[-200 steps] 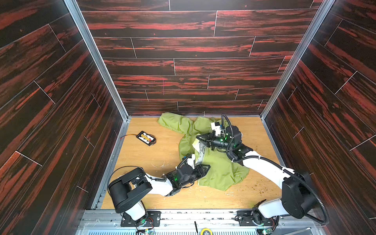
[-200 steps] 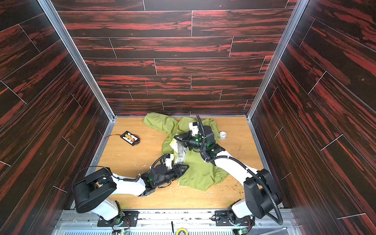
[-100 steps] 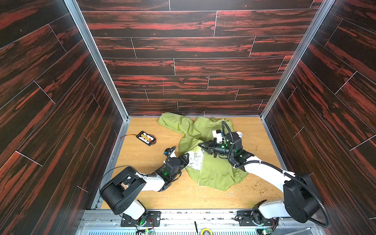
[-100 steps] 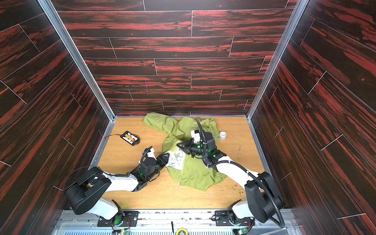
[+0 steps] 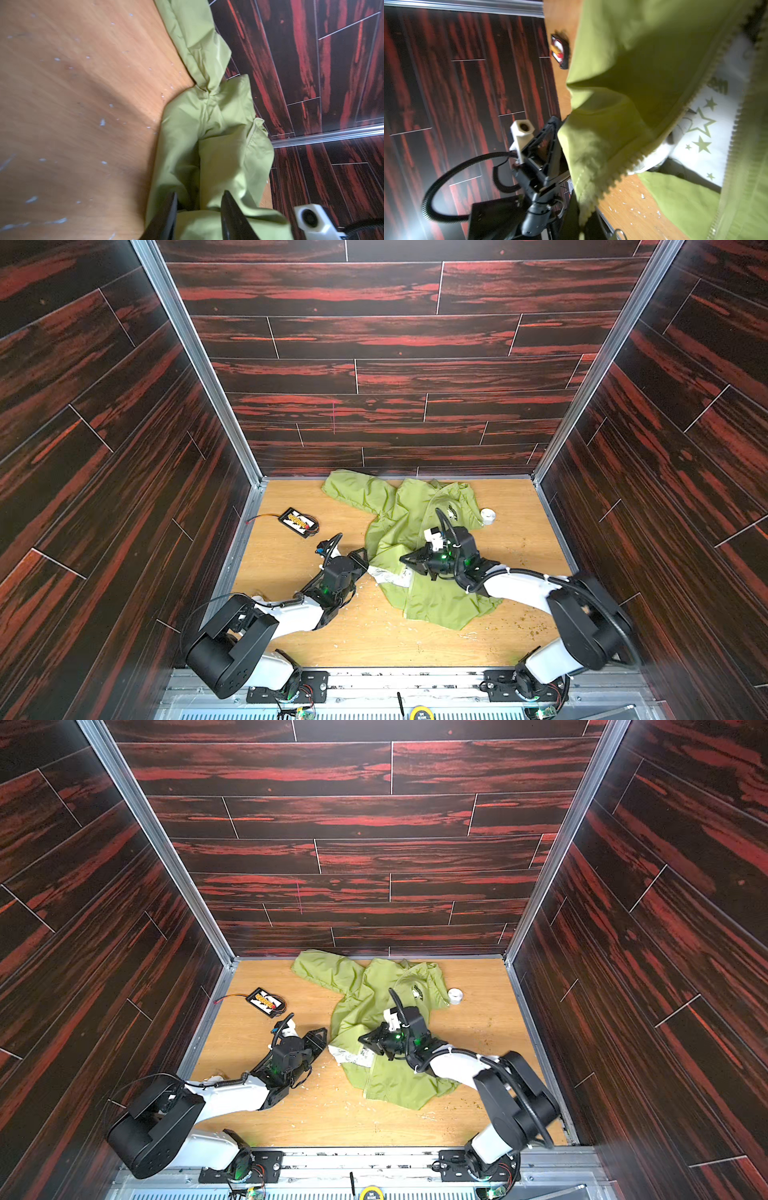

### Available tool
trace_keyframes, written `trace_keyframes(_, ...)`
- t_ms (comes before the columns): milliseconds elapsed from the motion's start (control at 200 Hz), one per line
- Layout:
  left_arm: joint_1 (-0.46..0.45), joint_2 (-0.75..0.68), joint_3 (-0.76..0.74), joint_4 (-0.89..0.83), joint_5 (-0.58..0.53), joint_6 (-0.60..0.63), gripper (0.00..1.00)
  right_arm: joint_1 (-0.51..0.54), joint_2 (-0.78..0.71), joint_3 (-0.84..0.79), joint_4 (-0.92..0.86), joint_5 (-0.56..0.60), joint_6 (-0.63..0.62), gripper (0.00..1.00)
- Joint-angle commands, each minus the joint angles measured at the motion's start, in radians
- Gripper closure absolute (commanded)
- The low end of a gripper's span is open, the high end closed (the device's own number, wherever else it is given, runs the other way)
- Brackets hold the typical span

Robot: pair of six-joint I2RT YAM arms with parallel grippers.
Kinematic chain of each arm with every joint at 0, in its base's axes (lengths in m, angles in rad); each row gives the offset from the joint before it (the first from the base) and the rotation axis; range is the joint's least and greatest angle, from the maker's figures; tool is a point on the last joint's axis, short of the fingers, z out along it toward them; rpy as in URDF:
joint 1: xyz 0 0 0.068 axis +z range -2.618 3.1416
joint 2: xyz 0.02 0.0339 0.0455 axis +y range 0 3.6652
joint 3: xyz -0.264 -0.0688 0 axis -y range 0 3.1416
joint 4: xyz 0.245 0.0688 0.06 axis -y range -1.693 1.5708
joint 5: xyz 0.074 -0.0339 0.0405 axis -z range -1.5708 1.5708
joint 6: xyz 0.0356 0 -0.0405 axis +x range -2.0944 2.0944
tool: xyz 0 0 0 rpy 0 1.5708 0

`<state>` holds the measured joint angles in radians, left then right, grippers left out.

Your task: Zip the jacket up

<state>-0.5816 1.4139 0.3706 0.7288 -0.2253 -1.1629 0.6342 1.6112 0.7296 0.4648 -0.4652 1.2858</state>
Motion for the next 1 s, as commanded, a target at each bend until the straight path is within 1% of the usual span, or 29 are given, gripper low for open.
trace_keyframes(0, 0.01, -0.011, -0.042, -0.008, -0.015, -0.019, 0.61, 0.008, 0.092, -0.016, 0.111, 0.018, 0.031, 1.0)
trace_keyframes(65, 0.015, -0.047, -0.062, -0.037, -0.024, -0.03, 0.61, 0.008, 0.135, -0.016, 0.151, 0.009, 0.048, 1.0)
trace_keyframes(160, 0.017, -0.146, -0.052, -0.216, -0.029, -0.043, 0.56, 0.009, 0.173, -0.023, 0.21, -0.004, 0.072, 1.0)
trace_keyframes(225, 0.017, -0.237, -0.021, -0.368, 0.0, -0.043, 0.47, 0.01, 0.177, -0.022, 0.214, -0.003, 0.074, 1.0)
trace_keyframes(286, 0.017, -0.317, 0.013, -0.498, 0.054, -0.051, 0.36, 0.009, 0.174, -0.021, 0.214, -0.003, 0.074, 1.0)
trace_keyframes(326, 0.017, -0.363, 0.022, -0.524, 0.098, -0.063, 0.31, 0.009, 0.172, -0.019, 0.212, -0.004, 0.073, 1.0)
trace_keyframes(391, 0.016, -0.415, 0.014, -0.511, 0.173, -0.107, 0.25, 0.01, 0.166, -0.017, 0.212, -0.005, 0.073, 1.0)
trace_keyframes(461, 0.012, -0.427, -0.011, -0.436, 0.246, -0.154, 0.21, 0.009, 0.16, -0.012, 0.212, -0.007, 0.078, 1.0)
trace_keyframes(536, 0.007, -0.388, -0.056, -0.281, 0.32, -0.177, 0.16, 0.009, 0.161, -0.006, 0.219, -0.013, 0.09, 1.0)
trace_keyframes(576, -0.001, -0.346, -0.076, -0.17, 0.352, -0.178, 0.15, 0.009, 0.161, -0.004, 0.227, -0.018, 0.098, 1.0)
trace_keyframes(691, -0.037, -0.193, -0.101, 0.068, 0.413, -0.205, 0.14, 0.009, 0.161, 0.005, 0.244, -0.029, 0.119, 1.0)
trace_keyframes(746, -0.06, -0.12, -0.111, 0.189, 0.415, -0.237, 0.15, 0.01, 0.155, 0.008, 0.243, -0.03, 0.124, 1.0)
trace_keyframes(827, -0.101, -0.033, -0.115, 0.308, 0.404, -0.269, 0.16, 0.01, 0.145, 0.013, 0.241, -0.029, 0.125, 1.0)
trace_keyframes(917, -0.141, 0.033, -0.113, 0.386, 0.383, -0.288, 0.17, 0.009, 0.129, 0.013, 0.232, -0.025, 0.126, 1.0)
trace_keyframes(997, -0.153, 0.063, -0.108, 0.428, 0.37, -0.29, 0.18, 0.009, 0.118, 0.01, 0.224, -0.023, 0.126, 1.0)
